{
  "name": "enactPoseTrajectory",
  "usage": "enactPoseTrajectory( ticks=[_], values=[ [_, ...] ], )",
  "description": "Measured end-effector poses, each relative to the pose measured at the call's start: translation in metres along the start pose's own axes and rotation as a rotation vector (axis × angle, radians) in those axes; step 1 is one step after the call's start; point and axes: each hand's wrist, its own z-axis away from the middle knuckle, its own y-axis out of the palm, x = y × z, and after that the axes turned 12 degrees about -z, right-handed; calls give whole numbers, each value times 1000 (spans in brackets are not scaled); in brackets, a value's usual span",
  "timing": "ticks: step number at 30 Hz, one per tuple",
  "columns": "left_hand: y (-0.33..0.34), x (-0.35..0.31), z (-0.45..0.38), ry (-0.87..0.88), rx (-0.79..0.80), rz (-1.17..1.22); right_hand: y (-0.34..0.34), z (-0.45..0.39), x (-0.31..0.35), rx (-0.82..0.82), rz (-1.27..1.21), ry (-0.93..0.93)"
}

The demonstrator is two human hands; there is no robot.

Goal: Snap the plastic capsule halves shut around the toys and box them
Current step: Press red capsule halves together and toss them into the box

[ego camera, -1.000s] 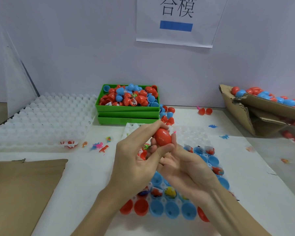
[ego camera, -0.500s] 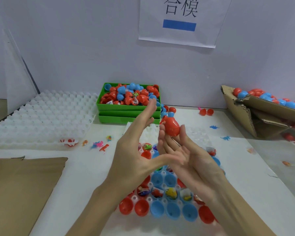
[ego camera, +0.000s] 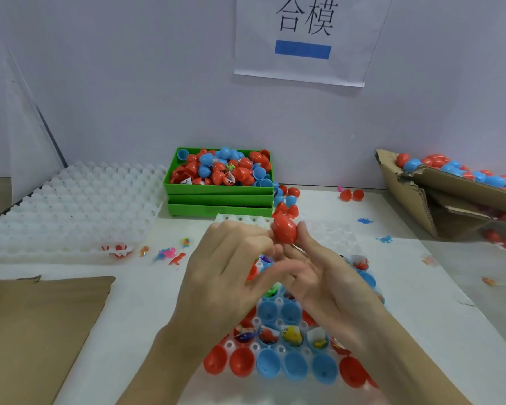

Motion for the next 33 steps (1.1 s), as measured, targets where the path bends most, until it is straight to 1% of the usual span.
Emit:
enactPoseTrajectory(
  ticks=[2,4,6,7,9,12,13,15,16,17,19,22,25,27,31,33],
  values=[
    [1,2,1,20,47,-16,2,-1,1,-77,290,-119],
    [2,3,2,19,106,-8,4,-2,4,-169,521,-202],
    [2,2,2,14,130,-8,7,-8,11,-266,697,-214],
    [1,1,1,9,131,-5,10,-15,15,-269,721,-188],
    [0,1,-1,4,118,1,15,-37,30,-217,644,-142],
    [-1,1,-1,18,101,-12,30,-72,60,-30,450,-175],
    [0,2,-1,24,92,-21,33,-82,68,-4,497,-184],
    [0,3,0,17,70,-38,37,-91,74,-24,802,-188],
    [-1,4,1,6,57,-43,35,-90,73,-36,907,-187],
    [-1,5,1,-1,42,-54,33,-87,70,-51,958,-194],
    [-2,7,2,11,16,-93,27,-72,60,-78,958,-240],
    [-3,7,1,64,-25,-141,17,-40,46,-68,897,-291],
    [-5,6,1,116,-41,-158,14,-13,38,-42,945,-332],
    [-7,5,2,134,-35,-158,8,-5,31,-67,1044,-374],
    [-8,6,2,150,-46,-131,-8,-4,17,-126,1391,-418],
    [-8,6,2,160,-52,-137,-12,-4,14,-120,1478,-432]
  ],
)
